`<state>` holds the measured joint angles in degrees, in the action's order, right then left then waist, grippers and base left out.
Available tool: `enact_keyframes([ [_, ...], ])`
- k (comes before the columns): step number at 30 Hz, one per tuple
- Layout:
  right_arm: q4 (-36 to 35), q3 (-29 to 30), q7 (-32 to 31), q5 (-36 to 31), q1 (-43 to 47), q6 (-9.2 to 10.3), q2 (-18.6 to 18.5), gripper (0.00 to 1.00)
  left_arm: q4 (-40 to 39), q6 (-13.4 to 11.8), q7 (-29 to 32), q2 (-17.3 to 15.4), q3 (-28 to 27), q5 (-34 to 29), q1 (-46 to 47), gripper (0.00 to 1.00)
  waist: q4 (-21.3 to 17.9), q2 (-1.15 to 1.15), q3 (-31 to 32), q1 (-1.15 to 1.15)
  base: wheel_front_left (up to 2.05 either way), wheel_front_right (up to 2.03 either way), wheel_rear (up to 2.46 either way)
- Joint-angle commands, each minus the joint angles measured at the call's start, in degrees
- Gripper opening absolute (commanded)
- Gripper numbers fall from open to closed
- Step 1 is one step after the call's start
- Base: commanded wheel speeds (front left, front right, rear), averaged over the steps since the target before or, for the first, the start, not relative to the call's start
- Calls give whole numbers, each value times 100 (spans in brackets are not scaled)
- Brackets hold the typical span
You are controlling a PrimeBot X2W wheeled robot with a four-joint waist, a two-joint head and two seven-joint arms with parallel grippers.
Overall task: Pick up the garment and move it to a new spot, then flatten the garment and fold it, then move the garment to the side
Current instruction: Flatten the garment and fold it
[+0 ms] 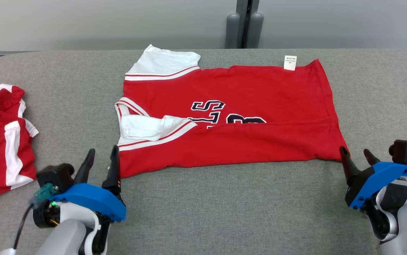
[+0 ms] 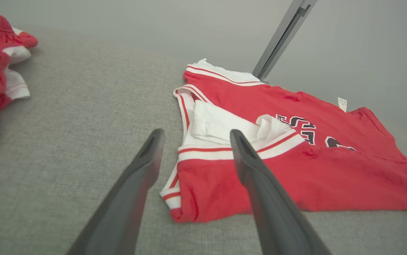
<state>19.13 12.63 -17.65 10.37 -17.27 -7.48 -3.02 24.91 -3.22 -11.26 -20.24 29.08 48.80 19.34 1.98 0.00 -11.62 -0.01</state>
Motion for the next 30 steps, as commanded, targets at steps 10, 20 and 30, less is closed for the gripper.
enact_keyframes([
  [10,345,239,-167,-535,-344,-2,2,100,357,-517,352,165,408,-373,138,100,109,0,-215,1,0,0,0],
  [20,946,289,-114,-792,-728,-2,4,100,1183,-477,836,482,645,-370,573,100,146,0,-457,1,0,0,0],
  [30,1250,90,56,-430,-696,-3,14,0,1642,65,934,711,714,-128,717,0,170,0,-415,1,0,0,0],
])
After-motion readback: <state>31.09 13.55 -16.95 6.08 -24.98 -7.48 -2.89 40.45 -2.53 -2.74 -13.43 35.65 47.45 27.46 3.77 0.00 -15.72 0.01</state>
